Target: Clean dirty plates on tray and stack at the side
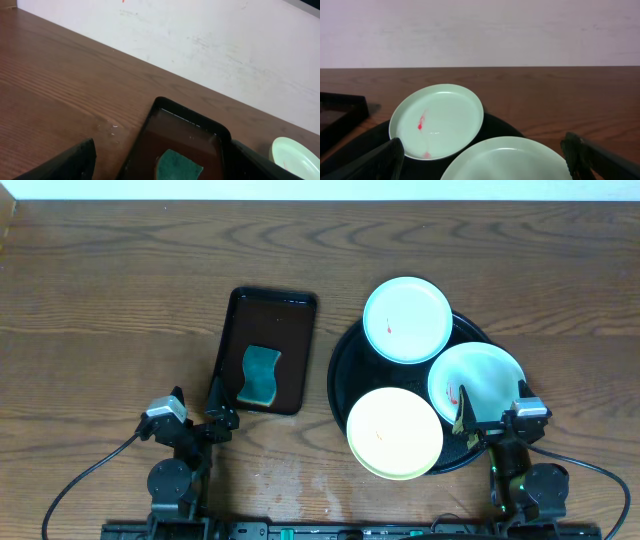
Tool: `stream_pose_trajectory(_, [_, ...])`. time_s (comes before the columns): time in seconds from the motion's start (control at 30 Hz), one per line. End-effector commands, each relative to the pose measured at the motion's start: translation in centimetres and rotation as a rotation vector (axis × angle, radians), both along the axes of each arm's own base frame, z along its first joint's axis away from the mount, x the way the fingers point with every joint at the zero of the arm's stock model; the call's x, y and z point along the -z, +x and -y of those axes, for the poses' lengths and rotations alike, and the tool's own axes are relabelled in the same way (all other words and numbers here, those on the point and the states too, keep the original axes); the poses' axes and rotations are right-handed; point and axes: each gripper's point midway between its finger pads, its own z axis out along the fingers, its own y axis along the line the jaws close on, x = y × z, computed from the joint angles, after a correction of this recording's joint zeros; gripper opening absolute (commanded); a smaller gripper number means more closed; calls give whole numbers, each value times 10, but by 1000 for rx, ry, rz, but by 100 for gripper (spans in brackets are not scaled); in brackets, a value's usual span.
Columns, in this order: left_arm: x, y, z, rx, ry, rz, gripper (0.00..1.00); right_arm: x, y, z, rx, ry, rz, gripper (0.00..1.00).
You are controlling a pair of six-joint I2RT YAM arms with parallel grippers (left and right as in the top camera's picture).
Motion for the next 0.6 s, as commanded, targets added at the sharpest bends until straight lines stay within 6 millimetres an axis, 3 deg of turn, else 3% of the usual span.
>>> stream_pose_trajectory(0.0, [17,-1,-3,-16,7,-60,84,1,0,-1,-2,-11,-3,99])
stream_pose_trajectory(0.57, [17,-1,-2,-12,6,-60,84,-2,0,-2,-12,-9,10,99])
